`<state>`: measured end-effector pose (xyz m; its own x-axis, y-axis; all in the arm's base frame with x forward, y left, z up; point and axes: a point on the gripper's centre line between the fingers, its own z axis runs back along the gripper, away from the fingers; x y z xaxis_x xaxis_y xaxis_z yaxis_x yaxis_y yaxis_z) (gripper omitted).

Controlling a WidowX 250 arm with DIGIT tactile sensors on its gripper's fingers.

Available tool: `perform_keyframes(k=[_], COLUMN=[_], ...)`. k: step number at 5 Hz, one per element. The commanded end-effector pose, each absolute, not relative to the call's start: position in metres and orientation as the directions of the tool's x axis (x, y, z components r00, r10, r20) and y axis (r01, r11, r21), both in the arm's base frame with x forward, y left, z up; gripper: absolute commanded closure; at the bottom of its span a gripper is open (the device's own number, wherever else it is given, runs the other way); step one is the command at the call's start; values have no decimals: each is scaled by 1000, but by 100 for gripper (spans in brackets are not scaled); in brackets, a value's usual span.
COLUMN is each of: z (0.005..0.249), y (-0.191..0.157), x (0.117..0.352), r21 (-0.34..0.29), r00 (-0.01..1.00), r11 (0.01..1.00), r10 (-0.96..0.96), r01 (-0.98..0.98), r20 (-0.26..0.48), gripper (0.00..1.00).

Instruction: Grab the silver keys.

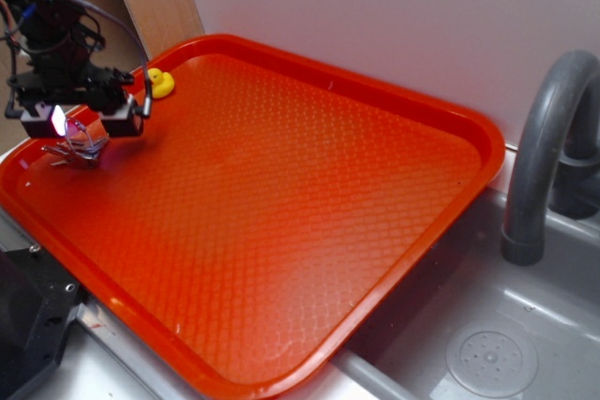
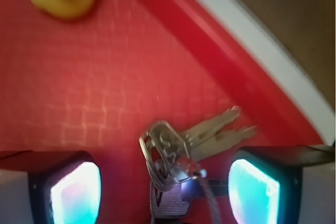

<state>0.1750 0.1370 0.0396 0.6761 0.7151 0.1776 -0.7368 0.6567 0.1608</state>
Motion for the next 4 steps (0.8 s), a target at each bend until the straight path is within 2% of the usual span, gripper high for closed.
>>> perform_keyframes(k=[1, 2, 3, 4], z=[30, 32, 47, 97], y=[129, 129, 122, 77], x=[161, 165, 171, 184], r21=[162, 166, 155, 119], r00=[643, 655, 736, 862], r11=[623, 634, 719, 864], r10=[751, 739, 660, 458], r01=[-766, -755, -677, -489], r20=[151, 156, 152, 220], gripper=[100, 100, 100, 100])
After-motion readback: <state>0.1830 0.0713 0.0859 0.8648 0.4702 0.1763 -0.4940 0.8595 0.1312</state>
